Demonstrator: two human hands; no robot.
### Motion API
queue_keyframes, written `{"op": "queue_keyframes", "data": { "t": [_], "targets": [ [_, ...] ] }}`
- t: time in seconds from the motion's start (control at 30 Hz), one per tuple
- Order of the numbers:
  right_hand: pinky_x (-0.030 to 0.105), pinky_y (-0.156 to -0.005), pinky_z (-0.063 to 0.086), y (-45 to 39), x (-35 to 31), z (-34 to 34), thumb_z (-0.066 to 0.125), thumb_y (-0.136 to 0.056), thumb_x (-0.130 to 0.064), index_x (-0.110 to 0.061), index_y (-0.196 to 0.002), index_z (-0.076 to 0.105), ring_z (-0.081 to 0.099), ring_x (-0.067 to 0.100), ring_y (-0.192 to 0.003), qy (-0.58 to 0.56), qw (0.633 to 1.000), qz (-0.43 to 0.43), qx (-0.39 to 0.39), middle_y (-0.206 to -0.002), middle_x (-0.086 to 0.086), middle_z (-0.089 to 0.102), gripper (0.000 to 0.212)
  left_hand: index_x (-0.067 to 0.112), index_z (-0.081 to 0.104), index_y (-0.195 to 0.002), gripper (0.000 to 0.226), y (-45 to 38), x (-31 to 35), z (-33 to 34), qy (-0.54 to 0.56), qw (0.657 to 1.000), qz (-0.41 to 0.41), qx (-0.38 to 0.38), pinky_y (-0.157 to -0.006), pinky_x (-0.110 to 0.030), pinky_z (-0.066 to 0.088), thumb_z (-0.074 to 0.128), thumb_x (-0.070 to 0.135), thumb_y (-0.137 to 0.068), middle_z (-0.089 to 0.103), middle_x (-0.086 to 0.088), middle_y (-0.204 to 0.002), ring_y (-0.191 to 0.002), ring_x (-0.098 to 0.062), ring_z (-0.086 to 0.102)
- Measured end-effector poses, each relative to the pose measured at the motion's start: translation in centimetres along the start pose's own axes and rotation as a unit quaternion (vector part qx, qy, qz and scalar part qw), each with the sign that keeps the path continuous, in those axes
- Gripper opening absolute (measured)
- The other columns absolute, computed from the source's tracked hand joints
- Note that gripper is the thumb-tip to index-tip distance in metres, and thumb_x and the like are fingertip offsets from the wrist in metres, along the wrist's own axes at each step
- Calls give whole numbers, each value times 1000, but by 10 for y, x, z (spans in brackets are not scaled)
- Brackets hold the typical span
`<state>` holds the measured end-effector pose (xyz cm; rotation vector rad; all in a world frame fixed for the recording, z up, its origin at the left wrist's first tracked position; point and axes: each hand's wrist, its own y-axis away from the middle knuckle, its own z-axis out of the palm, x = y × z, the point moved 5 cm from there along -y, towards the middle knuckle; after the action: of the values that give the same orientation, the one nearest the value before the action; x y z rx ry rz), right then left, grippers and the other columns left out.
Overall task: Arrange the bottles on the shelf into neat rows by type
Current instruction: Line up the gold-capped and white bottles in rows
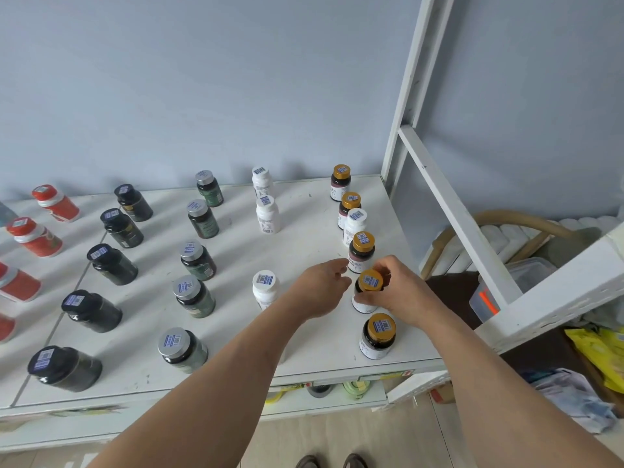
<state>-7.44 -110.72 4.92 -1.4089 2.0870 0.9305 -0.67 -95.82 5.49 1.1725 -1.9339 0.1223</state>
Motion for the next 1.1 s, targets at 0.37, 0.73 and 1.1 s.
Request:
{"op": "queue_keyframes", "data": {
  "t": [0.37, 0.73, 1.1],
  "targets": [
    [28, -92, 35, -47, -11, -33, 66, -86, -44, -30, -136, 44, 46, 7, -124, -24, 998, -20, 56, -138, -10, 50, 56, 25, 32, -148, 52, -31, -2, -14, -26, 999, 10, 39, -107, -31, 33, 46, 29, -98, 44, 3, -147, -133, -18, 43],
    [22, -71, 40, -73, -9, -22, 73, -78, -51, -36, -113, 49, 56, 6, -98, -8, 999, -38, 7, -103, -18, 61, 45, 29, 43, -141, 46, -60, -2, -6, 37, 998, -44, -15, -98, -28, 40, 44, 20, -96, 51, 4, -140, -124, -18, 49],
    [19, -57, 38, -76, -37, -47, 75, -71, -56, -33, -99, 51, 57, 0, -80, 7, 997, -37, 68, -89, -17, 60, 44, 30, 52, -135, 42, -61, 7, -30, 149, 987, -21, -57, -108, -42, 40, 44, 47, -97, 56, 2, -136, -121, -19, 51]
  ]
}}
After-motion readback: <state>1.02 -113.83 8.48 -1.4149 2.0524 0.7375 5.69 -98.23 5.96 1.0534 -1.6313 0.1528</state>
